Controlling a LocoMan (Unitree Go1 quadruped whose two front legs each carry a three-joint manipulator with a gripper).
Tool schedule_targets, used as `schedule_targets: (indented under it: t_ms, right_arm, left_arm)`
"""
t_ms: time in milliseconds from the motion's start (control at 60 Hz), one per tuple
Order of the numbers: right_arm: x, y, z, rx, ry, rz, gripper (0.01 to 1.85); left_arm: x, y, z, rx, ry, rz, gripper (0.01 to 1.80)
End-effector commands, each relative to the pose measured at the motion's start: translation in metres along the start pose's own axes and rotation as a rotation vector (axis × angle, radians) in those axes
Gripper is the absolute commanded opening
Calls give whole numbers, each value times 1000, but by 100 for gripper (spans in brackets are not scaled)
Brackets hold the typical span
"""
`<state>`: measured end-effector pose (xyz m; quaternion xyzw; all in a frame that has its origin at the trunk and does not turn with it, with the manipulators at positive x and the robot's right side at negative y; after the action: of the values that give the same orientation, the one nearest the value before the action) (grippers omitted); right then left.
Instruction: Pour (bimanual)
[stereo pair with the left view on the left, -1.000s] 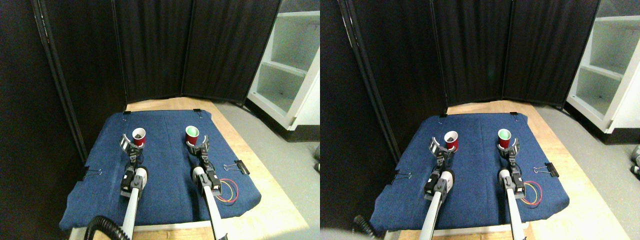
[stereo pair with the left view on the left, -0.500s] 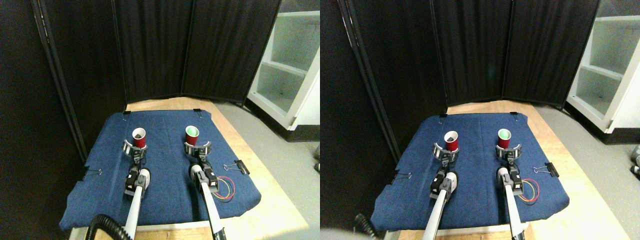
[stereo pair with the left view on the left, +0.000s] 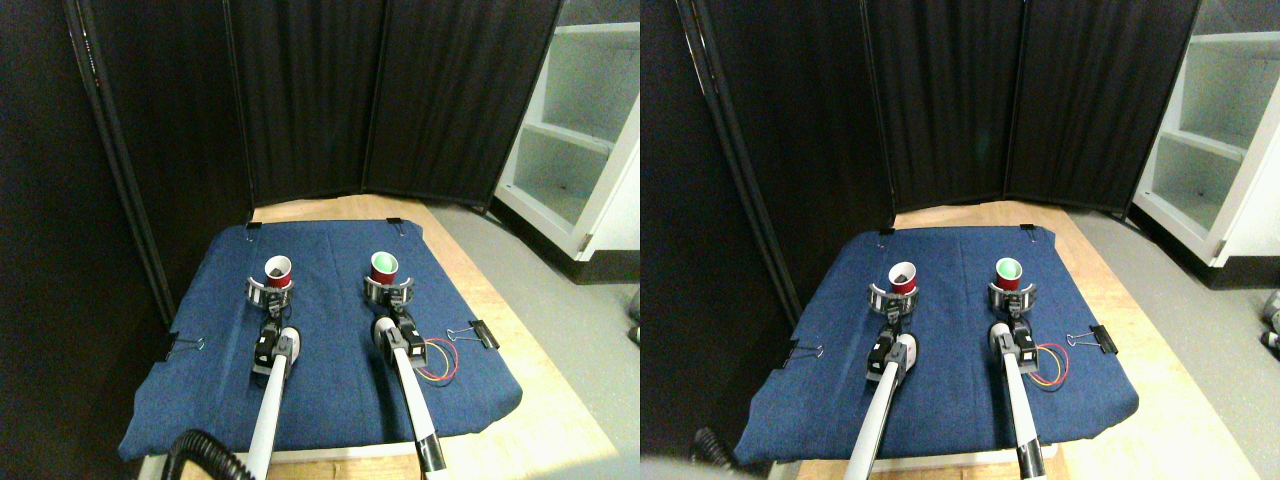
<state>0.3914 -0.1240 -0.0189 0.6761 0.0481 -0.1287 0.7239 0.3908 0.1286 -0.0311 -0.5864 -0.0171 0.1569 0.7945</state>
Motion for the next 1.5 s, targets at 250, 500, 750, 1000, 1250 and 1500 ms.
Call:
schedule_targets:
  t_ms: [250, 500, 750, 1000, 1250, 1500]
  right_arm:
    - [9, 2, -3, 20, 4, 3, 107]
    - [17, 0, -4, 5, 5, -3, 108]
    - [25, -1, -5, 22, -11, -8, 109]
    - [31, -2, -3, 27, -21, -30, 101]
    - [38, -4, -4, 49, -11, -34, 90]
    - [39, -3, -9, 14, -59, 4, 4]
  left_arm:
    - [8, 7, -16, 10, 15, 48, 97]
    - [14, 8, -22, 17, 3, 64, 93]
    - [19, 8, -25, 38, 11, 81, 98]
    - [19, 7, -27, 38, 22, 86, 99]
    - [18, 8, -27, 52, -8, 100, 89]
    - [18, 6, -24, 111, -128, 101, 1]
